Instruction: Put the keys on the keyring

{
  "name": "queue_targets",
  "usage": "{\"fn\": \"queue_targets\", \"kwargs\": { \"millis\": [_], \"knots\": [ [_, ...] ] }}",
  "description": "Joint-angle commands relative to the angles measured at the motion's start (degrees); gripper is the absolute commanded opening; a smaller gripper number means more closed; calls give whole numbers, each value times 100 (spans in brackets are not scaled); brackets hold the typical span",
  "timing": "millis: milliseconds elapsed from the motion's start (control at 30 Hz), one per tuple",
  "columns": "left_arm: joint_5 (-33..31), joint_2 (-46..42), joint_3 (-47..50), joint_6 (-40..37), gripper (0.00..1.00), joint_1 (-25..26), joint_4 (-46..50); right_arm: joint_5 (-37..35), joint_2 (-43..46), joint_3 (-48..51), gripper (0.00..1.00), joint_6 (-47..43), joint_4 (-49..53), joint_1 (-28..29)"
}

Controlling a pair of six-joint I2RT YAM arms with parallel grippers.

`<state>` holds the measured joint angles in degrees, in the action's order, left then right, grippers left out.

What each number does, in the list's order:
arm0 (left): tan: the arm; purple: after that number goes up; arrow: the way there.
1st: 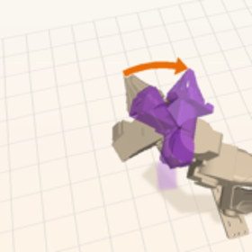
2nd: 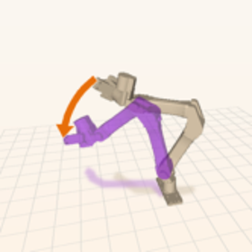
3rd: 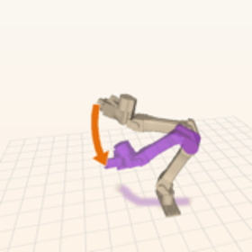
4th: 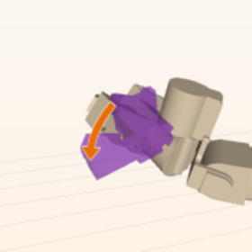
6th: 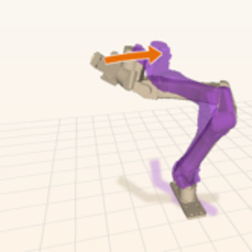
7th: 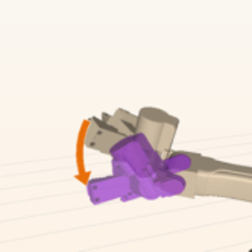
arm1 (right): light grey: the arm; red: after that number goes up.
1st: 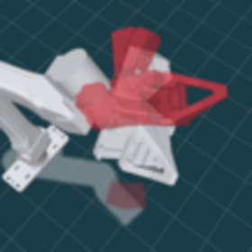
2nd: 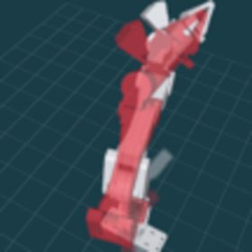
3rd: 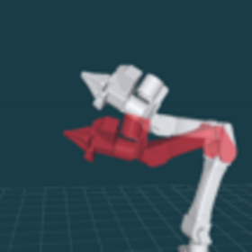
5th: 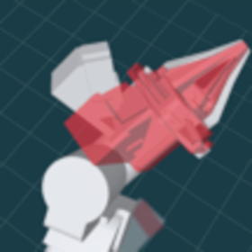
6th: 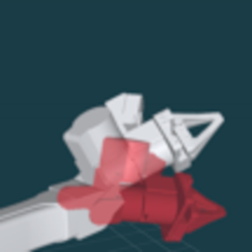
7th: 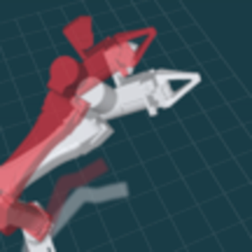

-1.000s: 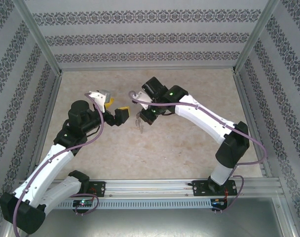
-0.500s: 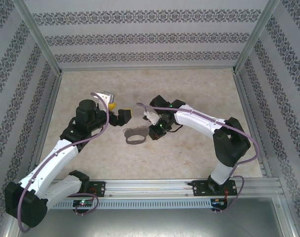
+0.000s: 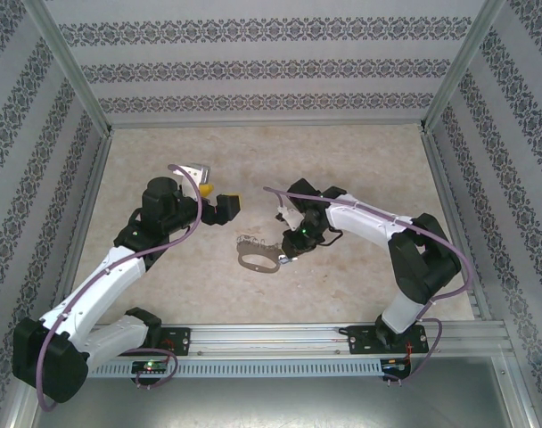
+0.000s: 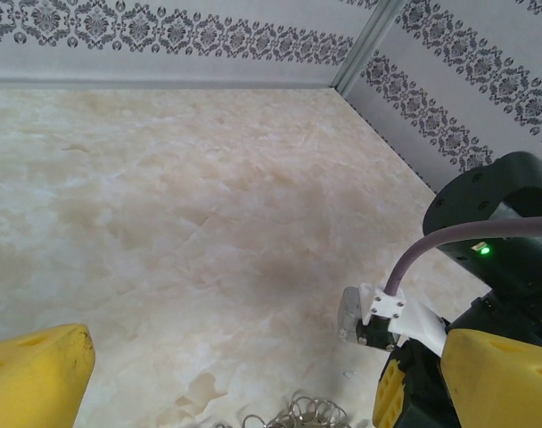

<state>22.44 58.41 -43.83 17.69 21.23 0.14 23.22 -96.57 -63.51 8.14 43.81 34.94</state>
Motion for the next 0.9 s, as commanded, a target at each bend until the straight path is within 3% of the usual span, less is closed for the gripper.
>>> {"fn": "queue_targets", "kwargs": {
  "millis": [0,333,433,500,533,667,767,867],
  "knots": [
    [38,-143,49,131,100,-60,-362,-147,185,279,22,200,13,-200],
    [-201,-364,214,-86,100,-69,-216,-561,1075,254,29,159,154,-508],
    [-291,-357,225,-92,100,-186,-107,-725,1630,260,48,107,-151,-618],
    [-423,-267,171,-127,100,-324,61,-843,2023,272,76,14,-416,-742],
    [-507,-196,148,-144,100,-380,112,-899,2182,270,97,-56,-535,-825],
    [-1198,103,159,-261,100,-746,88,-1455,2893,345,98,-359,-1137,-1233],
    [-1766,218,329,-395,100,-1417,72,-1771,3433,693,98,-210,-2038,-1810],
    [-1624,278,717,-590,100,-2102,-350,-2666,4121,1806,98,185,-3507,-2316]
  ]
}}
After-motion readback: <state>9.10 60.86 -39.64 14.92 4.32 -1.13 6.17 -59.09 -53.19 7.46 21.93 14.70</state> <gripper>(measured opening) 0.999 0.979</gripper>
